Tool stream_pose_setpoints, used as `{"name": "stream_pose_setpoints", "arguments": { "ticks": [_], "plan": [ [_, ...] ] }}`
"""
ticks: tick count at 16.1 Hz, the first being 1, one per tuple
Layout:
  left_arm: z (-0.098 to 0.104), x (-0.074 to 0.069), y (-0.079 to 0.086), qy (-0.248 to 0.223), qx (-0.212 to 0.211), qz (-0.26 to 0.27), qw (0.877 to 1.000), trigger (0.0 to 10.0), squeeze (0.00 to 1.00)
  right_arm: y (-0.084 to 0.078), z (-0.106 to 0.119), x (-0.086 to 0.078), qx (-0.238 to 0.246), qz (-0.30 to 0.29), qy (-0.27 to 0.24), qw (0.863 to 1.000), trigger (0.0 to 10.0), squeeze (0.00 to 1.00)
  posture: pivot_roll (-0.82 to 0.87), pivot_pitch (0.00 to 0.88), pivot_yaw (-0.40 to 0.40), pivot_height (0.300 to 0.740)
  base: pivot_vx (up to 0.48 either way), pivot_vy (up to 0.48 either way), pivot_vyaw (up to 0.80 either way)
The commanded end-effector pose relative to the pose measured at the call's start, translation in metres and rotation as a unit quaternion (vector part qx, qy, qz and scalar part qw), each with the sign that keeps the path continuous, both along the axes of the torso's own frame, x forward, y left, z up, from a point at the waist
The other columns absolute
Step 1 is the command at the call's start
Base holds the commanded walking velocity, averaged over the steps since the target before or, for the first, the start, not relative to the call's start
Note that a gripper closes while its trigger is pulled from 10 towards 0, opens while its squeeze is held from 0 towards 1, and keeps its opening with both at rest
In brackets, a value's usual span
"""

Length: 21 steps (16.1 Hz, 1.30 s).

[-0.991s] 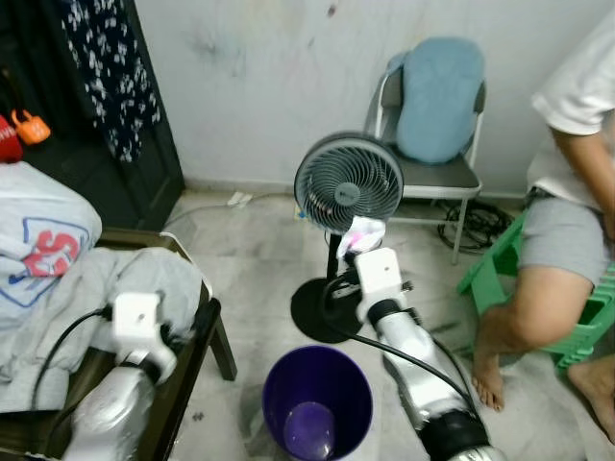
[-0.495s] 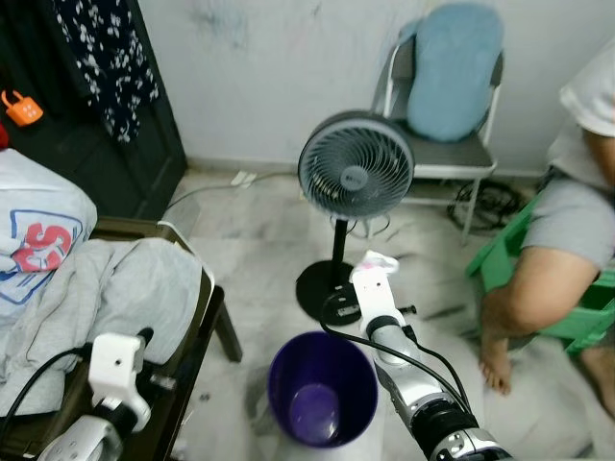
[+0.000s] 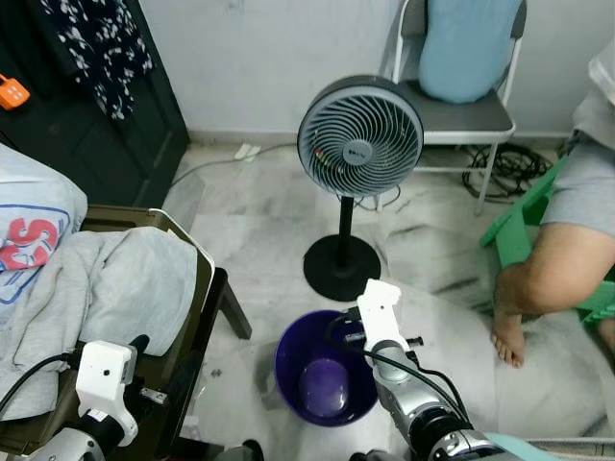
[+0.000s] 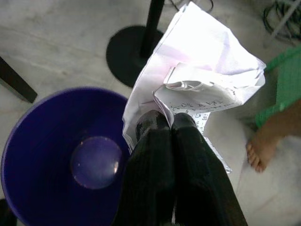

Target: Clean up the room

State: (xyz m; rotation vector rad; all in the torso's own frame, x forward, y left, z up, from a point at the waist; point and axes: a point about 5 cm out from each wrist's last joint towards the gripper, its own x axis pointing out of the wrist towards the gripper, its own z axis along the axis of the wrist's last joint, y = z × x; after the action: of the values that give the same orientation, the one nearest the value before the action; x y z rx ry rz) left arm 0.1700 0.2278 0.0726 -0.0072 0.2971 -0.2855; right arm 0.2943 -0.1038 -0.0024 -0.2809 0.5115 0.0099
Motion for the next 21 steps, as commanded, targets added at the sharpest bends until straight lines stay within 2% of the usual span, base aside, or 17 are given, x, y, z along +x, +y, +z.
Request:
{"name": "stream_pose_setpoints", "arguments": {
  "ticks": [1, 2, 4, 7, 10, 13, 19, 21],
  "plan": [
    [0.001, -0.005, 0.003, 0.009, 0.006, 0.000, 1.000, 10.0, 0.00, 0.000, -0.003, -0.002, 0.010, -0.015, 0.014, 1.000, 10.0, 0.00, 0.05, 0.241, 0.059, 0.740, 0.000, 0.000, 0.00],
    [0.003, -0.008, 0.004, 0.012, 0.008, -0.002, 1.000, 10.0, 0.00, -0.001, -0.004, -0.002, 0.019, -0.021, 0.017, 0.999, 10.0, 0.00, 0.05, 0.245, 0.062, 0.740, 0.000, 0.000, 0.00],
    [0.004, -0.012, 0.006, 0.018, 0.011, -0.003, 1.000, 10.0, 0.00, 0.010, 0.002, 0.002, 0.042, -0.007, 0.005, 0.999, 10.0, 0.00, 0.06, 0.252, 0.067, 0.740, 0.000, 0.000, 0.00],
    [0.005, -0.012, 0.007, 0.021, 0.013, -0.001, 1.000, 10.0, 0.00, 0.041, 0.020, 0.010, 0.074, 0.062, -0.042, 0.994, 10.0, 0.00, 0.06, 0.250, 0.067, 0.740, 0.000, 0.000, 0.00],
    [0.005, -0.012, 0.006, 0.024, 0.013, -0.002, 1.000, 10.0, 0.00, 0.053, 0.023, 0.009, 0.085, 0.091, -0.049, 0.991, 10.0, 0.00, 0.06, 0.245, 0.067, 0.740, 0.000, 0.000, 0.00],
    [0.004, -0.010, 0.005, 0.023, 0.011, -0.004, 1.000, 10.0, 0.00, 0.050, 0.017, 0.004, 0.078, 0.092, -0.042, 0.992, 10.0, 0.00, 0.06, 0.238, 0.066, 0.740, 0.000, 0.000, 0.00],
    [0.005, -0.010, 0.007, 0.020, 0.016, 0.002, 1.000, 10.0, 0.00, 0.044, 0.017, 0.007, 0.083, 0.086, -0.037, 0.992, 10.0, 0.00, 0.07, 0.235, 0.061, 0.740, 0.000, 0.000, 0.00],
    [0.005, -0.010, 0.008, 0.020, 0.018, 0.003, 1.000, 10.0, 0.00, 0.041, 0.007, 0.000, 0.087, 0.072, -0.007, 0.994, 10.0, 0.00, 0.07, 0.238, 0.067, 0.740, 0.000, 0.000, 0.00]
  ]
}}
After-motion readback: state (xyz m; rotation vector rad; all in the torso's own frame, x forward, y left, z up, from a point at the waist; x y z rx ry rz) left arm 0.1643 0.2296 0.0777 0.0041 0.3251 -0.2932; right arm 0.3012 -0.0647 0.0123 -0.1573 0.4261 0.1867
